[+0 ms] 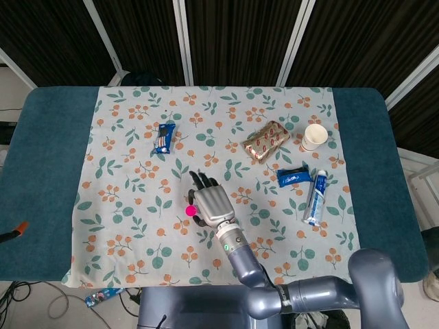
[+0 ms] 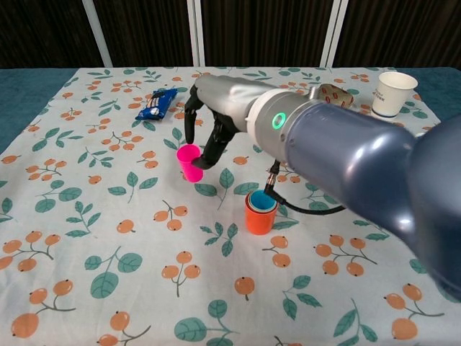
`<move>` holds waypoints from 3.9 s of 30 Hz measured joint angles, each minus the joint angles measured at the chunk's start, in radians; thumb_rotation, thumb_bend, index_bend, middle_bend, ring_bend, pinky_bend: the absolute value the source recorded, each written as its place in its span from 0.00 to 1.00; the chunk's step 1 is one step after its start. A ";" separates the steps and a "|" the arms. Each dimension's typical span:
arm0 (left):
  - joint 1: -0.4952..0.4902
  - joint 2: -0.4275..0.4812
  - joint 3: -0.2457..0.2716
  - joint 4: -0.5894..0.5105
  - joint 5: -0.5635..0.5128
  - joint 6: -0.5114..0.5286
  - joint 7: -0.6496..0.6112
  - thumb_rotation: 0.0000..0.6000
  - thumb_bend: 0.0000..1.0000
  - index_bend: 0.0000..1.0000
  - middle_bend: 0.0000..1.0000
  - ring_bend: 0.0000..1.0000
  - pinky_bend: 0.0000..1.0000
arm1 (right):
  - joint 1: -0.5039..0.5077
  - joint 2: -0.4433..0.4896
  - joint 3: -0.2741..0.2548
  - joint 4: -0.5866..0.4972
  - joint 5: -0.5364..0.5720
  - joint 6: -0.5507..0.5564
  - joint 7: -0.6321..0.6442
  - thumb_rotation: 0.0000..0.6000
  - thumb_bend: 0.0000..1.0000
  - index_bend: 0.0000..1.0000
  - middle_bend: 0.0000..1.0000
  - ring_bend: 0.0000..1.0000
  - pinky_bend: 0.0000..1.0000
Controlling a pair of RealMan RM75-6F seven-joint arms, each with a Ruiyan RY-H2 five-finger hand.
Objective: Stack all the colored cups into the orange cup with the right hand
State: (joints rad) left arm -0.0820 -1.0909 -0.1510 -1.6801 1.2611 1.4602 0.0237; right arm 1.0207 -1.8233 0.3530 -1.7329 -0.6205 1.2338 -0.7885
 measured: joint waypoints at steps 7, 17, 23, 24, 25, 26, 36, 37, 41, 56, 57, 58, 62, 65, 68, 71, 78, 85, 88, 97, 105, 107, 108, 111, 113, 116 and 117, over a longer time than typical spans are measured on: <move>-0.001 -0.004 0.002 -0.004 0.002 0.002 0.010 1.00 0.12 0.05 0.00 0.00 0.00 | -0.075 0.174 -0.037 -0.200 -0.045 0.048 -0.007 1.00 0.35 0.50 0.00 0.06 0.28; 0.001 -0.006 0.004 -0.007 0.007 0.006 0.016 1.00 0.12 0.05 0.00 0.00 0.00 | -0.189 0.340 -0.169 -0.383 -0.160 0.074 0.032 1.00 0.35 0.50 0.00 0.06 0.49; -0.001 -0.007 0.005 -0.007 0.008 0.003 0.018 1.00 0.12 0.05 0.00 0.00 0.00 | -0.231 0.359 -0.239 -0.411 -0.239 0.075 0.065 1.00 0.35 0.50 0.00 0.06 0.58; -0.001 -0.007 0.006 -0.007 0.009 0.004 0.018 1.00 0.12 0.05 0.00 0.00 0.00 | -0.236 0.358 -0.246 -0.411 -0.248 0.075 0.070 1.00 0.35 0.50 0.00 0.06 0.60; -0.001 -0.007 0.006 -0.008 0.009 0.004 0.019 1.00 0.12 0.05 0.00 0.00 0.00 | -0.239 0.356 -0.251 -0.410 -0.255 0.073 0.075 1.00 0.35 0.50 0.00 0.06 0.61; 0.000 -0.007 0.006 -0.008 0.009 0.005 0.019 1.00 0.12 0.05 0.00 0.00 0.00 | -0.242 0.351 -0.255 -0.406 -0.261 0.070 0.081 1.00 0.35 0.50 0.00 0.06 0.62; -0.001 -0.007 0.004 -0.007 0.005 0.003 0.019 1.00 0.12 0.05 0.00 0.00 0.00 | -0.242 0.297 -0.244 -0.350 -0.269 0.056 0.097 1.00 0.35 0.50 0.00 0.06 0.72; -0.001 -0.007 0.004 -0.007 0.005 0.003 0.019 1.00 0.12 0.05 0.00 0.00 0.00 | -0.241 0.293 -0.241 -0.344 -0.268 0.056 0.097 1.00 0.35 0.50 0.00 0.06 0.73; -0.001 -0.007 0.004 -0.007 0.005 0.003 0.019 1.00 0.12 0.05 0.00 0.00 0.00 | -0.235 0.274 -0.224 -0.318 -0.253 0.053 0.095 1.00 0.35 0.50 0.00 0.06 0.76; 0.000 -0.006 0.003 -0.007 0.002 0.004 0.020 1.00 0.12 0.05 0.00 0.00 0.00 | -0.226 0.236 -0.208 -0.269 -0.219 0.035 0.087 1.00 0.35 0.50 0.00 0.06 0.85; 0.000 -0.006 0.003 -0.007 0.002 0.003 0.020 1.00 0.12 0.05 0.00 0.00 0.00 | -0.226 0.235 -0.208 -0.266 -0.218 0.034 0.087 1.00 0.35 0.50 0.00 0.06 0.86; 0.000 -0.005 0.003 -0.007 0.003 0.003 0.020 1.00 0.12 0.05 0.00 0.00 0.00 | -0.226 0.234 -0.207 -0.264 -0.217 0.033 0.087 1.00 0.35 0.50 0.00 0.06 0.86; 0.000 -0.005 0.003 -0.007 0.003 0.005 0.020 1.00 0.12 0.05 0.00 0.00 0.00 | -0.228 0.234 -0.209 -0.260 -0.215 0.029 0.089 1.00 0.35 0.51 0.00 0.06 0.88; 0.000 -0.006 0.004 -0.007 0.003 0.004 0.021 1.00 0.12 0.05 0.00 0.00 0.00 | -0.231 0.237 -0.212 -0.257 -0.212 0.026 0.091 1.00 0.35 0.51 0.00 0.06 0.89; 0.000 -0.006 0.004 -0.007 0.004 0.004 0.023 1.00 0.12 0.05 0.00 0.00 0.00 | -0.235 0.240 -0.215 -0.255 -0.209 0.021 0.097 1.00 0.35 0.51 0.00 0.06 0.90; 0.000 -0.007 0.005 -0.008 0.005 0.004 0.025 1.00 0.12 0.05 0.00 0.00 0.00 | -0.237 0.242 -0.217 -0.252 -0.208 0.016 0.101 1.00 0.35 0.51 0.00 0.06 0.92; 0.001 -0.007 0.004 -0.009 0.004 0.007 0.027 1.00 0.12 0.05 0.00 0.00 0.00 | -0.240 0.247 -0.220 -0.245 -0.203 0.006 0.103 1.00 0.35 0.30 0.00 0.06 0.56; 0.001 -0.007 0.003 -0.009 0.003 0.007 0.026 1.00 0.12 0.05 0.00 0.00 0.00 | -0.238 0.280 -0.219 -0.268 -0.182 0.002 0.086 1.00 0.35 0.16 0.00 0.00 0.08; 0.001 -0.006 0.003 -0.008 0.001 0.007 0.025 1.00 0.12 0.05 0.00 0.00 0.00 | -0.247 0.313 -0.212 -0.291 -0.185 0.017 0.090 1.00 0.35 0.15 0.00 0.00 0.06; 0.004 -0.007 0.004 -0.011 0.006 0.015 0.027 1.00 0.12 0.05 0.00 0.00 0.00 | -0.365 0.482 -0.249 -0.355 -0.399 0.157 0.187 1.00 0.35 0.15 0.00 0.00 0.03; 0.004 -0.014 0.009 -0.016 0.013 0.018 0.043 1.00 0.12 0.05 0.00 0.00 0.00 | -0.615 0.625 -0.429 -0.291 -0.781 0.415 0.373 1.00 0.35 0.15 0.00 0.00 0.03; 0.004 -0.015 0.011 -0.017 0.016 0.017 0.046 1.00 0.12 0.05 0.00 0.00 0.00 | -0.688 0.637 -0.481 -0.228 -0.861 0.491 0.410 1.00 0.35 0.15 0.00 0.00 0.03; 0.004 -0.015 0.012 -0.018 0.017 0.018 0.046 1.00 0.12 0.05 0.00 0.00 0.00 | -0.715 0.637 -0.499 -0.197 -0.883 0.517 0.422 1.00 0.35 0.15 0.00 0.00 0.03; 0.005 -0.015 0.013 -0.020 0.021 0.022 0.046 1.00 0.12 0.05 0.00 0.00 0.00 | -0.797 0.628 -0.548 -0.094 -0.929 0.578 0.460 1.00 0.35 0.15 0.00 0.00 0.03; 0.007 -0.015 0.014 -0.021 0.025 0.028 0.046 1.00 0.12 0.05 0.00 0.00 0.00 | -0.837 0.616 -0.566 -0.037 -0.950 0.598 0.480 1.00 0.35 0.15 0.00 0.00 0.03; 0.010 -0.014 0.016 -0.022 0.027 0.031 0.048 1.00 0.12 0.05 0.00 0.00 0.00 | -0.868 0.602 -0.564 0.009 -0.966 0.623 0.490 1.00 0.35 0.14 0.00 0.00 0.03; 0.010 -0.014 0.017 -0.023 0.029 0.031 0.050 1.00 0.12 0.05 0.00 0.00 0.00 | -0.872 0.601 -0.563 0.013 -0.966 0.624 0.492 1.00 0.35 0.14 0.00 0.00 0.03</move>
State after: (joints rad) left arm -0.0716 -1.1052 -0.1341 -1.7026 1.2896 1.4912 0.0735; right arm 0.1488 -1.2225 -0.2097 -1.7199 -1.5869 1.8580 -0.2962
